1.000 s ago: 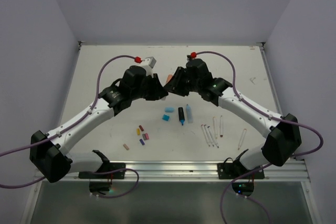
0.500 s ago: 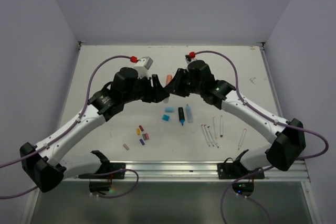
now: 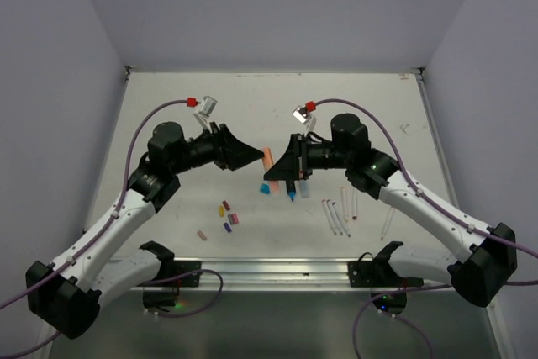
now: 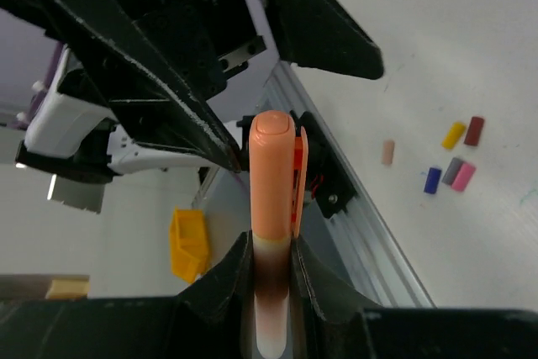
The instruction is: Open the pen caps
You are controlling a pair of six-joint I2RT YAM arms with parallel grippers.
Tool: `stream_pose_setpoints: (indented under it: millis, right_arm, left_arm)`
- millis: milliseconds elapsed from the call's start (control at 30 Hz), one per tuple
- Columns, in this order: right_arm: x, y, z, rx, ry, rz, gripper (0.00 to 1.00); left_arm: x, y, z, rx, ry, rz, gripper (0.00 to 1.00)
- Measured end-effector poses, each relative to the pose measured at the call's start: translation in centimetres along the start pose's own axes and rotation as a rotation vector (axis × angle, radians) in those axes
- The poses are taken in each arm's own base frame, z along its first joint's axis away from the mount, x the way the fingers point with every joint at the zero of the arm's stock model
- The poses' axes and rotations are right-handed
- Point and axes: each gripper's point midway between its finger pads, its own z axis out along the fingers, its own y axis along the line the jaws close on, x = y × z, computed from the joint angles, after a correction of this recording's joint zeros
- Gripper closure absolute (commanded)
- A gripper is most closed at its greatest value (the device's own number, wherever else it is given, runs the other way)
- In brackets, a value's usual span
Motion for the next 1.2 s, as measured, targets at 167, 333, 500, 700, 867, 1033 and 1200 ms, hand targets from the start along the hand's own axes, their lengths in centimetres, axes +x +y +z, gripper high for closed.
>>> stream_pose_setpoints:
  millis: [167, 333, 500, 700, 867, 1033, 1200]
  right_arm:
    - [1.5, 1.5, -0.2, -0.121, 0.06, 0.027, 1.0]
    - [1.2, 3.0, -0.3, -0.198, 0.054, 0.041, 1.0]
    - [0.5, 3.8, -0.3, -0.239, 0.028, 0.048, 1.0]
    - [0.5, 3.2, 0.4, -0.25, 0.031, 0.08, 1.0]
    - [0.7, 3.0, 0.4, -0.265, 0.031, 0.062, 1.0]
    - [0.9, 2.3, 0.4, -0.245, 0.029, 0.057, 1.0]
    - [1.0, 1.2, 0.0, -0.17, -0.008, -0.008, 1.0]
  left_arm:
    - [1.2, -2.1, 1.2, 0.221, 0.039, -0.077, 0.29]
    - [0.8, -4.2, 1.1, 0.347, 0.054, -0.087, 0.32]
    - [0.6, -5.5, 0.5, 0.406, 0.057, -0.073, 0.39]
    - [1.3, -5.3, 0.1, 0.412, 0.063, -0.109, 0.65]
    - [1.5, -4.8, 0.6, 0.404, 0.075, -0.181, 1.0]
    - [1.5, -4.2, 1.0, 0.382, 0.078, -0.216, 1.0]
    - [1.5, -3.6, 1.7, 0.334, 0.057, -0.267, 1.0]
